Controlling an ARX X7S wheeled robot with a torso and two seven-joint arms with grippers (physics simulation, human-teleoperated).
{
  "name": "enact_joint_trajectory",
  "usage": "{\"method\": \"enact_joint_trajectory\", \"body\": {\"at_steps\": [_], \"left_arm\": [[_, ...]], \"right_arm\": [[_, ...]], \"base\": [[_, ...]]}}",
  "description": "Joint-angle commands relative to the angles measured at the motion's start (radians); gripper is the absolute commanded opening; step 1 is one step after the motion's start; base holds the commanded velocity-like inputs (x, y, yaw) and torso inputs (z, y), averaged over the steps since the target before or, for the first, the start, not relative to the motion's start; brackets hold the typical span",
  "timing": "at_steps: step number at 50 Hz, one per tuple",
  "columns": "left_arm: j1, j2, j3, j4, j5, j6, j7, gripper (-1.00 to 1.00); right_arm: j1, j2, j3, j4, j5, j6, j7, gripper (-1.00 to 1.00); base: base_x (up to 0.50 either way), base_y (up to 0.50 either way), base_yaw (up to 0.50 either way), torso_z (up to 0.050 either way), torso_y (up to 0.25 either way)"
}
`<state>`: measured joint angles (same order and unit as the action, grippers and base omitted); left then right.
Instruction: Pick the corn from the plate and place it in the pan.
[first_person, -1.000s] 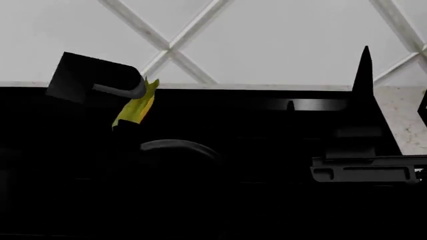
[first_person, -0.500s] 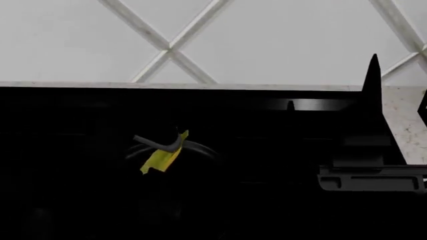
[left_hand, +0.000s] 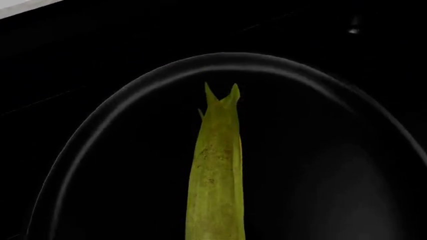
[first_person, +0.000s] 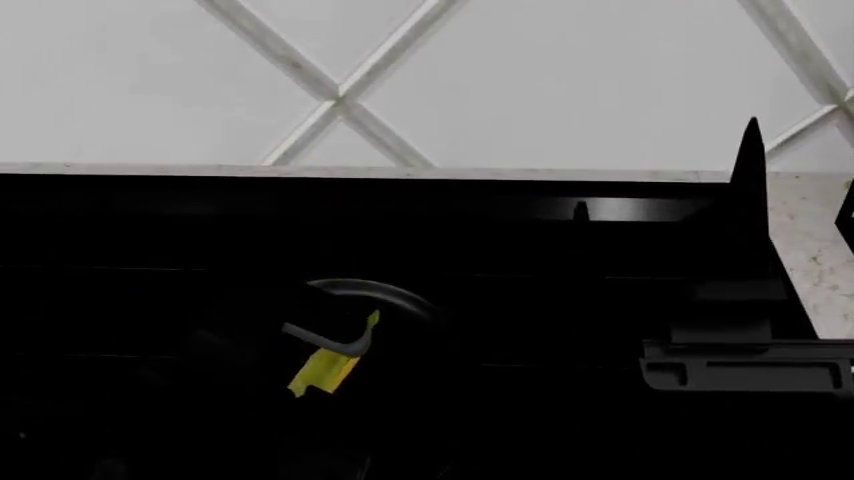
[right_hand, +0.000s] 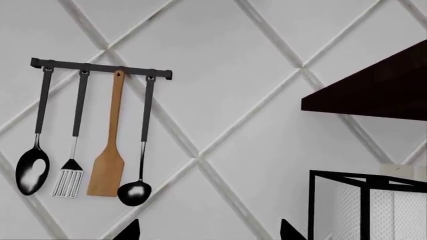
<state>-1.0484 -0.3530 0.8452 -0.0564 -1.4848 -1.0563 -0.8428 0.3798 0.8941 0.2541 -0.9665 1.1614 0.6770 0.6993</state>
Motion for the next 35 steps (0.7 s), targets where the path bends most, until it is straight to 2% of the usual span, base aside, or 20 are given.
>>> {"method": "enact_joint_trajectory", "body": {"at_steps": [1,5,6,16,20,30,35], "left_arm": [[0.017,-0.001,0.013,-0.012,-0.002,0.013,0.001,-1.0],[0.015,0.0,0.016,-0.018,0.0,0.013,0.005,-1.0],[0.012,0.0,0.017,-0.017,0.0,0.01,0.011,1.0],[-0.033,-0.021,-0.02,0.008,-0.045,0.0,-0.018,1.0],[-0.079,-0.045,-0.073,0.037,-0.099,0.001,-0.051,1.0],[-0.309,-0.222,-0.335,0.265,-0.377,0.048,-0.275,1.0],[-0.279,-0.344,-0.437,0.339,-0.438,0.109,-0.356,1.0]], "right_arm": [[-0.011,0.003,0.004,-0.002,0.004,-0.006,0.003,1.0],[-0.015,0.001,0.002,-0.002,0.0,-0.008,0.004,1.0],[-0.015,0.0,0.002,-0.003,0.0,-0.009,0.004,1.0],[0.005,-0.006,-0.025,0.008,-0.012,-0.01,-0.002,1.0],[0.01,-0.009,-0.033,0.012,-0.02,-0.013,-0.008,1.0],[0.022,-0.029,-0.065,0.03,-0.056,-0.023,-0.029,1.0],[0.044,-0.046,-0.102,0.053,-0.088,-0.028,-0.054,1.0]], "base": [[0.01,0.0,0.0,0.0,0.0],[0.0,0.0,0.0,0.0,0.0],[0.0,0.0,0.0,0.0,0.0],[0.0,0.0,0.0,0.0,0.0],[0.0,0.0,0.0,0.0,0.0],[0.0,0.0,0.0,0.0,0.0],[0.0,0.0,0.0,0.0,0.0]]}}
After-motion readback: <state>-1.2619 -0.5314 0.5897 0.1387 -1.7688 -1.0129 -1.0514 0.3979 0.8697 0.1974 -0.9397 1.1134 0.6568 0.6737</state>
